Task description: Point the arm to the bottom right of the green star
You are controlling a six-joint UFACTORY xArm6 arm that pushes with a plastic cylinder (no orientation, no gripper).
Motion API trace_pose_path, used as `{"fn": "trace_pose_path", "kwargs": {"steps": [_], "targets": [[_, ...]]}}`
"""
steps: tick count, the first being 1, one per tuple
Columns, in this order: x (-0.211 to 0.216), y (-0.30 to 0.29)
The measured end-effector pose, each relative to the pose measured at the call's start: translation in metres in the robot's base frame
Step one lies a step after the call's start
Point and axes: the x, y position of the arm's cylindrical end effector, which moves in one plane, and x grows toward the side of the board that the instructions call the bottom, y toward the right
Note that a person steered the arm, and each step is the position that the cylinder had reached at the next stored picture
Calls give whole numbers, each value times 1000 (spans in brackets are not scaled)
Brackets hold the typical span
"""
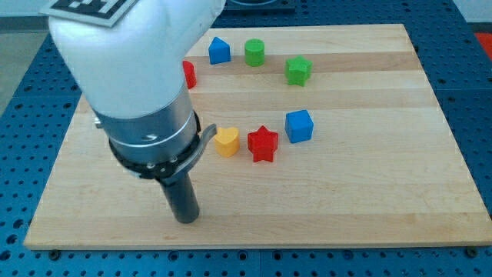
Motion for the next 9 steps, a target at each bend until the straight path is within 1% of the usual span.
{"fn": "trace_pose_path", "kwargs": {"steps": [1, 2, 3, 4, 5, 6, 9], "targets": [[-29, 47], [-31, 104], [-31, 121], [-29, 169], [-29, 178], [-30, 221], [-30, 223]]}}
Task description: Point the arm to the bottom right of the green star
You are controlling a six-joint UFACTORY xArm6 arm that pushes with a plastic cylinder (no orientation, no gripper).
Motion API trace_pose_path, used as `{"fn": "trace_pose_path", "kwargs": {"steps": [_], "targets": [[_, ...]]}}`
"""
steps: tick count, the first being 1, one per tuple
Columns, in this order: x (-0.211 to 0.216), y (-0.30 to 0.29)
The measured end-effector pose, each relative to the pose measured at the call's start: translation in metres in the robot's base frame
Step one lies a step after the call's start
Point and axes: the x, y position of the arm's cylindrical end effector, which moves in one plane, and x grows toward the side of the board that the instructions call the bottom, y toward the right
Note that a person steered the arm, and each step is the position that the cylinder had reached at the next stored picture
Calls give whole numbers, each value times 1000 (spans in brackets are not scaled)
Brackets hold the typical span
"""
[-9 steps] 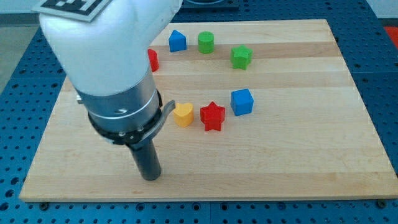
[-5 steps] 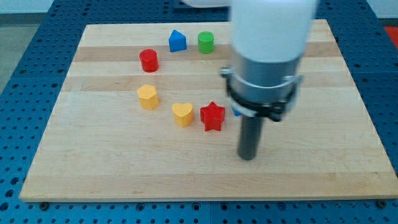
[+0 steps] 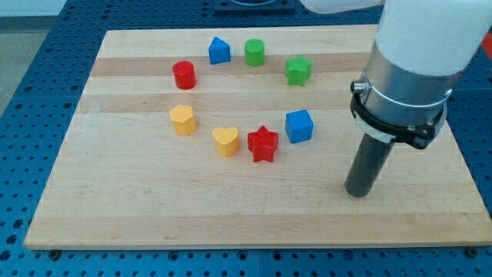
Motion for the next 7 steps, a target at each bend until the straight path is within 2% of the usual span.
{"fn": "trace_pose_path", "kwargs": {"steps": [1, 3, 4, 6, 7], "targets": [[-9, 17], [-9, 19], [-23, 19], [-141, 19], [-141, 19]]}}
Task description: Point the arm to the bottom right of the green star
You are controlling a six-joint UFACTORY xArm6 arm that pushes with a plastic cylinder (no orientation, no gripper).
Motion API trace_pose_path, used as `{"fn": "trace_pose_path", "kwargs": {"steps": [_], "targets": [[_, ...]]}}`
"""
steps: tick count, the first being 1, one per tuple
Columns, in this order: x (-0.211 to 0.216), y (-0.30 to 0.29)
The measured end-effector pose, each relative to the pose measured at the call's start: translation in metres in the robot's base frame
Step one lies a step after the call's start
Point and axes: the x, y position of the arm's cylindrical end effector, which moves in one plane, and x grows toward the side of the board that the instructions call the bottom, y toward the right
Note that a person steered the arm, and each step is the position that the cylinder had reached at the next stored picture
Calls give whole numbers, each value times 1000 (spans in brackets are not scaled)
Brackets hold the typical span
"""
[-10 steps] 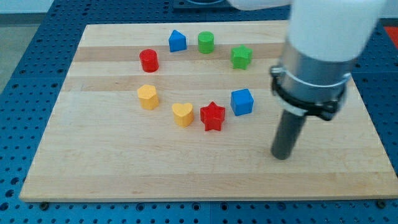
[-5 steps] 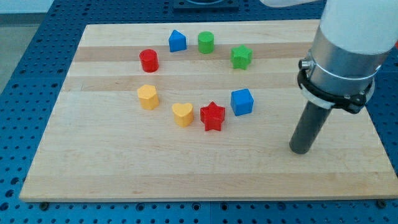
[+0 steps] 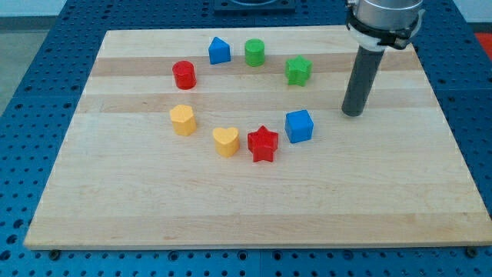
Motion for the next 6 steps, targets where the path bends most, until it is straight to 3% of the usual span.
{"fn": "trace_pose_path", "kwargs": {"steps": [4, 6], "targets": [[7, -42], [-44, -59]]}}
